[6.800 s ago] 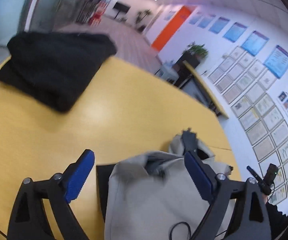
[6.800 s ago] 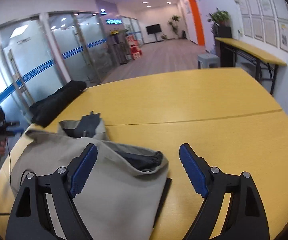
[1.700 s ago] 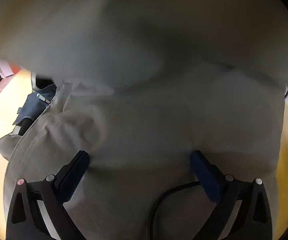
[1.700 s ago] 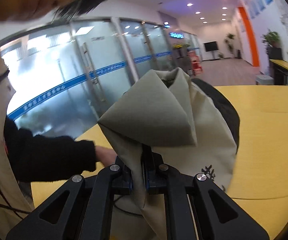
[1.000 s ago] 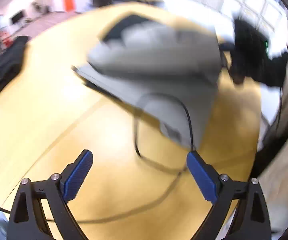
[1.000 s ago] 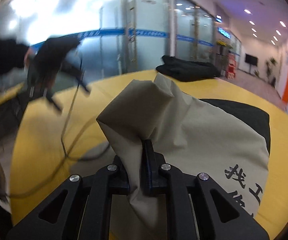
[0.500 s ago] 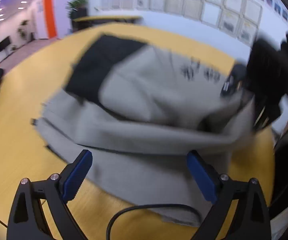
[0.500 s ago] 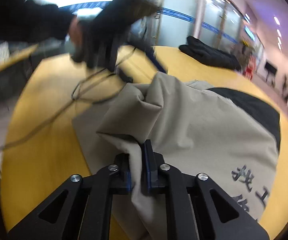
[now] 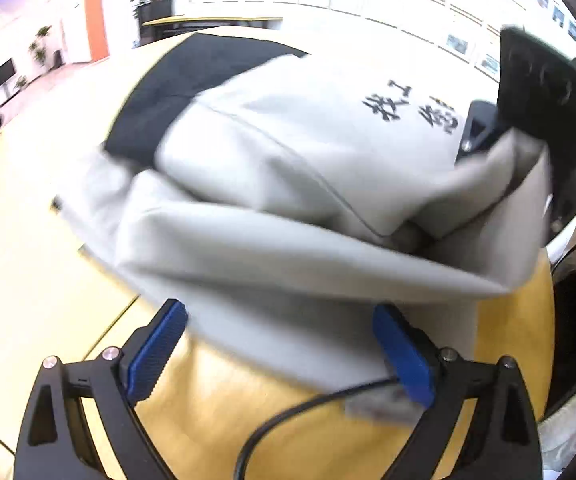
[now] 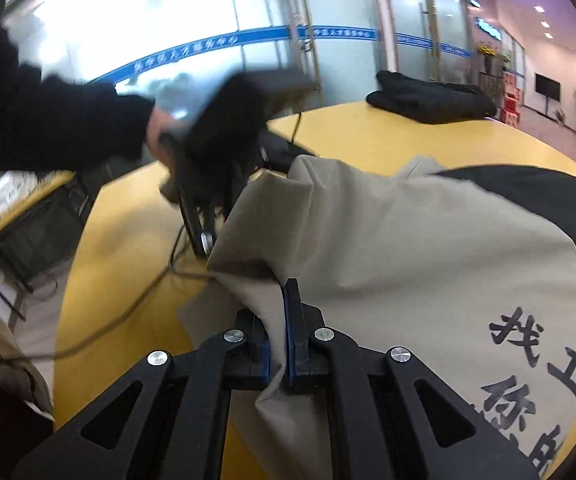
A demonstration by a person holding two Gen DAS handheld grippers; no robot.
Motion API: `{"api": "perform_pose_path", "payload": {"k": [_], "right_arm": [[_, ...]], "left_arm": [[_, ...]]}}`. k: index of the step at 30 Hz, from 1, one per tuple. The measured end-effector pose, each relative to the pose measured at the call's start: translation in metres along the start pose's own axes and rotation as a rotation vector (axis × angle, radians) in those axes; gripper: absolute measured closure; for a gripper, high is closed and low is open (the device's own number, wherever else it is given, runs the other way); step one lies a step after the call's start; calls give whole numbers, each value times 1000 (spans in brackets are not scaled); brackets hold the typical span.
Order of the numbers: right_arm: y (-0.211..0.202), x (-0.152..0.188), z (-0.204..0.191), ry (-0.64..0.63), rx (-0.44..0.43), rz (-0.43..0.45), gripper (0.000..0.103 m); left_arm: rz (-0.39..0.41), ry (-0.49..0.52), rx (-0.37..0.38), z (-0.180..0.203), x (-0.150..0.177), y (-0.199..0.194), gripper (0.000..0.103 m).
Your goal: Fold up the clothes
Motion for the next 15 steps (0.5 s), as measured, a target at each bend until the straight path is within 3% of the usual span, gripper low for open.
{"api": "perform_pose_path", "payload": {"k": [3, 8, 11, 15], "right_arm": [[4, 9, 6, -28, -4, -38, 98], [28, 21, 11, -70, 16, -116, 97], [24, 30, 8, -102, 32, -140, 96], [21, 37, 11, -149, 59, -157, 96]], "left_arm": [[25, -50, -41, -8, 7, -30, 6], [146, -101, -85, -25, -9, -70, 6], [230, -69, -66, -29, -36, -75, 6], [294, 57, -9, -15, -87, -56, 6]]}}
Point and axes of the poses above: each gripper's, at about its wrist camera, not at the fingertips, and y roughly the way its jaws point, z to its right, x to its underside, the point moved 1 cm from there along y, roughly the way its jaws point, and after that the axes turned 15 degrees about y, right-handed, at the moved point
